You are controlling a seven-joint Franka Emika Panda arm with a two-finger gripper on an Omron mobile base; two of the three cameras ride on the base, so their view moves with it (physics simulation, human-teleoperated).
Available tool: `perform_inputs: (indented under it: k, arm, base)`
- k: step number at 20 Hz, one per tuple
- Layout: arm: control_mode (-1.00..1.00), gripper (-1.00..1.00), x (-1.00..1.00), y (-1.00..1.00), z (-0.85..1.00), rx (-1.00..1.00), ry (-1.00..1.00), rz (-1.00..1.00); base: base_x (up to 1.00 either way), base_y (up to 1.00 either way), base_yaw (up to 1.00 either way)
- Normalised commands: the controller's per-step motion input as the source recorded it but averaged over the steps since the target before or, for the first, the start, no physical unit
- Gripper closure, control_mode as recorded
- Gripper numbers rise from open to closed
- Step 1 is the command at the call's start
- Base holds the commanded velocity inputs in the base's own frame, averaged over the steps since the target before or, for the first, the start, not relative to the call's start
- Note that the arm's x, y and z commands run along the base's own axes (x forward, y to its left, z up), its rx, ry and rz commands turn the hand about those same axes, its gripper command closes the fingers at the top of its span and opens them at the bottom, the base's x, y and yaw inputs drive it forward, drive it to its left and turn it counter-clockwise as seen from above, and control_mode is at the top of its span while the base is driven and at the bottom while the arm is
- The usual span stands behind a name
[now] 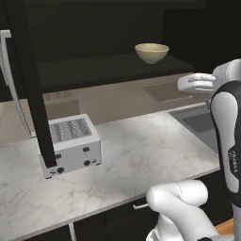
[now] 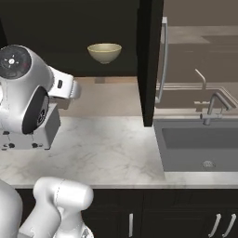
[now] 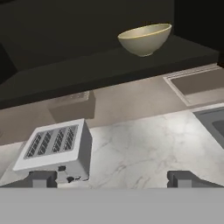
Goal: Take the smaller bowl and place it next to the appetizer plate on the dining counter , and place the larger bowl next to the plate with cooked food.
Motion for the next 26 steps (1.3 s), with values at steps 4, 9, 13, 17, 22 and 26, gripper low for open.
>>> perform_inputs:
  k: [4,9,13,17,22,26]
  arm:
    - [-1.0,-1.0,0.02,0.19,0.42,-0.02,-0.18,-0.1]
    - [-1.0,-1.0,0.04,0.25,0.16,0.0,-0.01,-0.23]
    - [-1.0,-1.0,0.02,0.28,0.01,0.0,0.0,-0.29]
    - [-1.0,-1.0,0.01,0.07,0.08,0.05,0.01,-0.32]
    - [-1.0,-1.0,0.0,0.0,0.11,0.22,0.06,-0.31]
    - [-1.0,-1.0,0.0,-0.17,0.06,0.25,0.0,-0.18]
  base:
    - [0.0,0.0,0.0]
    - [0.0,0.0,0.0]
    - [0.0,0.0,0.0]
    - [0.0,0.0,0.0]
    - [0.0,0.0,0.0]
    - [0.0,0.0,0.0]
